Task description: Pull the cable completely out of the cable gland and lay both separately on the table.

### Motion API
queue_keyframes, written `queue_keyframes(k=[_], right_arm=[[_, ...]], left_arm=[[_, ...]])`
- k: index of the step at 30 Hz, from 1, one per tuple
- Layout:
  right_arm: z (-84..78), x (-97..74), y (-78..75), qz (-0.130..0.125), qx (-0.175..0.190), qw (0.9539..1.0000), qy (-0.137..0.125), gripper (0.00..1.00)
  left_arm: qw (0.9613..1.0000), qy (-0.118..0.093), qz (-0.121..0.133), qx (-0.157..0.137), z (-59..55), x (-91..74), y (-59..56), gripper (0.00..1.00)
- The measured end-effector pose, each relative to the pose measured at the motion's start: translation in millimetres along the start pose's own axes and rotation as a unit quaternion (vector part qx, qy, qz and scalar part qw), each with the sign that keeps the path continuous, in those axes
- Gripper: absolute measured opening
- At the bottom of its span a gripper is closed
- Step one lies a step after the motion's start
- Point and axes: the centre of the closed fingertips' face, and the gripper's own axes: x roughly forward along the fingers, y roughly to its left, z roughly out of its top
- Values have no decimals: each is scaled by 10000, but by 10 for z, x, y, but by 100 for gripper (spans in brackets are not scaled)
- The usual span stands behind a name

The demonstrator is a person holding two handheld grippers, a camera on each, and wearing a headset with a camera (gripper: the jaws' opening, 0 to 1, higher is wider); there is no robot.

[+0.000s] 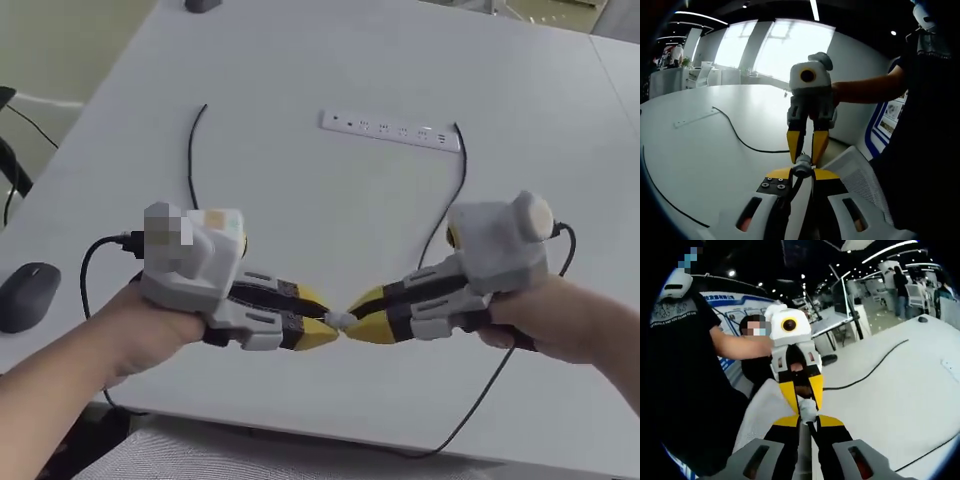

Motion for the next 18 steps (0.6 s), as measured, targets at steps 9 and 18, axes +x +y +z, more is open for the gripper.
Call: queue_keyframes(k=[9, 18], right_arm=[[-87, 46, -13, -1139, -2371, 9593, 1026, 8], [-77, 94, -19, -1786, -3108, 9246, 1291, 8]], left_arm=[[10000, 38, -40, -68, -31, -7, -26, 15], [9998, -51, -20, -183, -55, -48, -19, 15]])
